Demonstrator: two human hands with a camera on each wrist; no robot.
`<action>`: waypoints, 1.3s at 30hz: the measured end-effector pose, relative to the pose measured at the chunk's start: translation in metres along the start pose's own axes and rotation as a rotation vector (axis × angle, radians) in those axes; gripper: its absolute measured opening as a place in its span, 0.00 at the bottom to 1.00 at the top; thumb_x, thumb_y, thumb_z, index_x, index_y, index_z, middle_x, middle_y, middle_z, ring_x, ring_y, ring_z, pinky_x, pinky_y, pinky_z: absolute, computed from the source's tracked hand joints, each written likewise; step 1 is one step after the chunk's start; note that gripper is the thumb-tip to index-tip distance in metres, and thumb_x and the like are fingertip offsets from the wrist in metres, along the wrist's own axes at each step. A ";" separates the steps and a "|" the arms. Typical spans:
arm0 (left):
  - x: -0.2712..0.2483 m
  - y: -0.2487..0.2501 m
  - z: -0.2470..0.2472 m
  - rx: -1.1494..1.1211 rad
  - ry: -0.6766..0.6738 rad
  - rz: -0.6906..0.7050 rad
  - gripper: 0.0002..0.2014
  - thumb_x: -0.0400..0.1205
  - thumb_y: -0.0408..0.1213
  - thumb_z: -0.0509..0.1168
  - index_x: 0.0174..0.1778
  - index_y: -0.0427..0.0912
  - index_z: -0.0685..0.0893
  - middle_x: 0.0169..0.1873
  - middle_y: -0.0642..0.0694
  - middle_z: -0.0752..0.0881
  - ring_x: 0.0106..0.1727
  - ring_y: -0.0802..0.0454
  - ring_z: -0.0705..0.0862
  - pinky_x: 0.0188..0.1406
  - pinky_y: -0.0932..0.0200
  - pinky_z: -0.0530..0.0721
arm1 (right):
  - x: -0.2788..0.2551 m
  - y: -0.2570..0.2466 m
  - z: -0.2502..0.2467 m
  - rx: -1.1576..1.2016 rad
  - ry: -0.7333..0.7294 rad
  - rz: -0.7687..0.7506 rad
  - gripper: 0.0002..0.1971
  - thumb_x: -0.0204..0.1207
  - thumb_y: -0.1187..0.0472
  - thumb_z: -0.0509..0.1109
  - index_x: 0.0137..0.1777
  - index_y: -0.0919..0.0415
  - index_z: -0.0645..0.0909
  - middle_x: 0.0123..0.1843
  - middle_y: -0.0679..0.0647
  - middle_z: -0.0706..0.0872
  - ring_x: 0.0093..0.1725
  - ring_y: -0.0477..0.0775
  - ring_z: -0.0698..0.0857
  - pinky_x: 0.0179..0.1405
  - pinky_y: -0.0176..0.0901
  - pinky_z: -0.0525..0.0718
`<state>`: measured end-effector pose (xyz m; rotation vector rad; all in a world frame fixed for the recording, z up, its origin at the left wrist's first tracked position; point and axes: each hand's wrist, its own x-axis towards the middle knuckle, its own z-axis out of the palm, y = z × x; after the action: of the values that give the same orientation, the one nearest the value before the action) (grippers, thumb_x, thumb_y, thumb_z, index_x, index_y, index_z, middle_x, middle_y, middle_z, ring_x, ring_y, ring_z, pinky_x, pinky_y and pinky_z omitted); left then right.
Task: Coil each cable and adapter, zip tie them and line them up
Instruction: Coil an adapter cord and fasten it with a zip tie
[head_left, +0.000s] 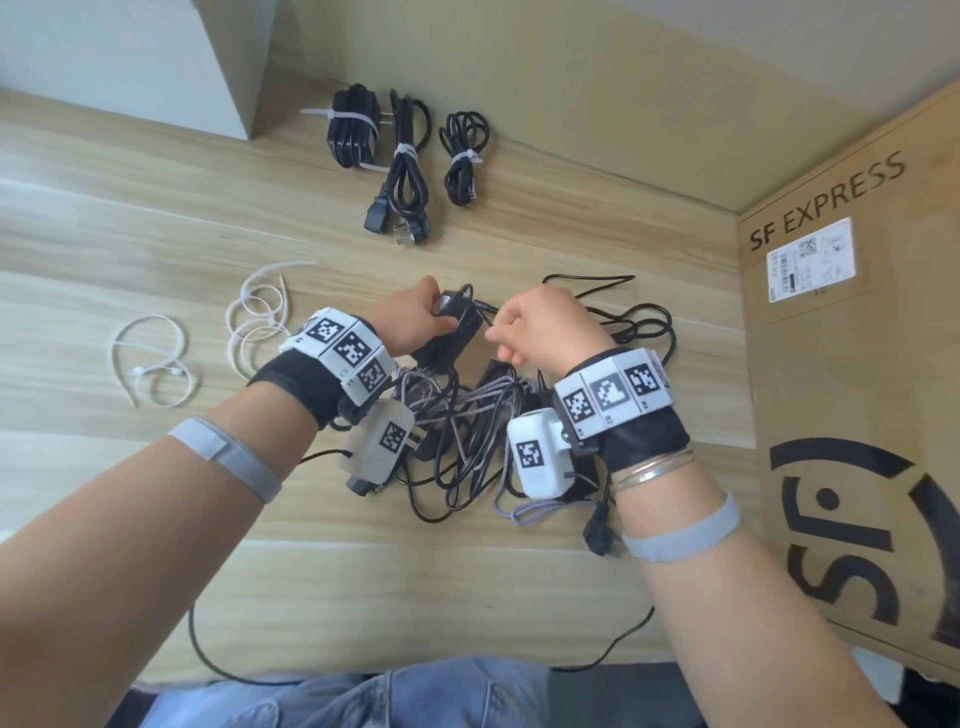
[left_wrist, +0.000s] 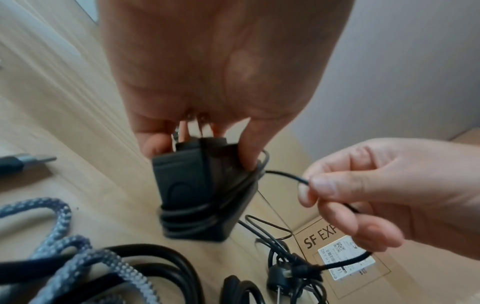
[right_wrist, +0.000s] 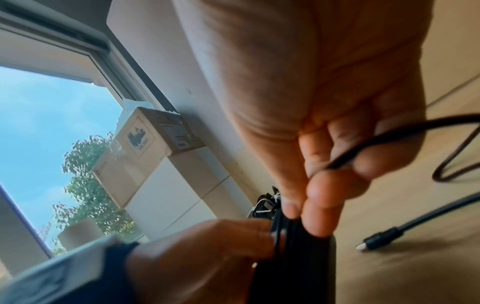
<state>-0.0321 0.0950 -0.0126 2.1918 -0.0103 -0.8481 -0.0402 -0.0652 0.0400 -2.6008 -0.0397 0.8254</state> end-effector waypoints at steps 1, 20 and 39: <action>0.001 0.001 -0.001 -0.013 0.066 -0.005 0.13 0.83 0.39 0.60 0.57 0.35 0.68 0.46 0.40 0.75 0.46 0.43 0.75 0.43 0.55 0.67 | -0.003 -0.003 0.005 0.049 0.005 -0.006 0.07 0.79 0.57 0.68 0.40 0.55 0.85 0.31 0.46 0.88 0.28 0.40 0.84 0.35 0.33 0.79; 0.001 -0.006 -0.016 -0.909 -0.050 0.139 0.07 0.85 0.28 0.51 0.57 0.38 0.71 0.42 0.45 0.81 0.41 0.51 0.83 0.41 0.57 0.85 | 0.007 0.008 0.045 0.314 -0.228 -0.102 0.10 0.79 0.56 0.68 0.47 0.60 0.89 0.35 0.42 0.87 0.30 0.31 0.81 0.34 0.22 0.73; -0.012 -0.009 -0.008 -0.456 -0.478 0.113 0.04 0.83 0.27 0.56 0.48 0.40 0.69 0.43 0.42 0.79 0.41 0.44 0.79 0.41 0.55 0.80 | 0.031 0.005 0.005 0.109 -0.457 -0.010 0.09 0.80 0.75 0.60 0.51 0.66 0.81 0.50 0.57 0.87 0.47 0.49 0.87 0.45 0.28 0.85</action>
<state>-0.0391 0.1096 -0.0083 1.5184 -0.1574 -1.1617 -0.0182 -0.0638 0.0172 -2.2600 -0.1333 1.3599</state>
